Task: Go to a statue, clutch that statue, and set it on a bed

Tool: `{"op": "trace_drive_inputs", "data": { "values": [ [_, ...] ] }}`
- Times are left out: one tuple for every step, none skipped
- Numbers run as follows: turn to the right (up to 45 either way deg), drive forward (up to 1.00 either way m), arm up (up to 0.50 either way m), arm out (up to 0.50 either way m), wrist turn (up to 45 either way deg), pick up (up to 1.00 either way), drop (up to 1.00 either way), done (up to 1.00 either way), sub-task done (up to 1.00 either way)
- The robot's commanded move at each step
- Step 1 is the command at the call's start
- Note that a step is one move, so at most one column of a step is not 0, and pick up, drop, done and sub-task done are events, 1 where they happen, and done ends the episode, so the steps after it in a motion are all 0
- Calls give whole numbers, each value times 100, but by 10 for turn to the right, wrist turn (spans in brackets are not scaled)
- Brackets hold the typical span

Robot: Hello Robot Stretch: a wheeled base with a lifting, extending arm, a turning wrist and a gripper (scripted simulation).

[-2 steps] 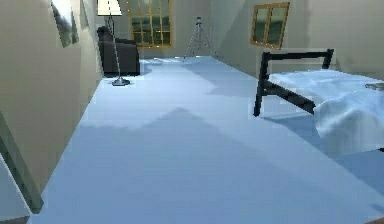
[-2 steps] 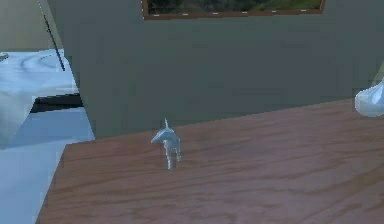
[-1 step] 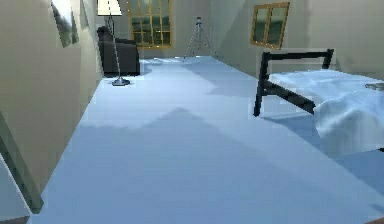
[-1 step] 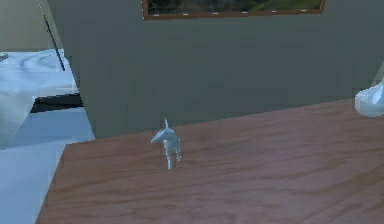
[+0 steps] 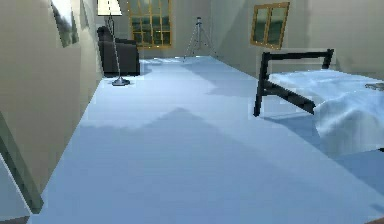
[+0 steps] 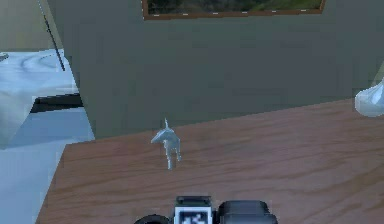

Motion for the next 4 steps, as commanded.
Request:
{"op": "trace_drive_inputs", "data": {
  "values": [
    [0, 0, 0, 32, 0, 0, 0, 0, 0],
    [0, 0, 0, 0, 450, 0, 0, 0, 0],
    [0, 0, 0, 0, 450, 0, 0, 0, 0],
    [0, 0, 0, 0, 450, 0, 0, 0, 0]
  ]
}}
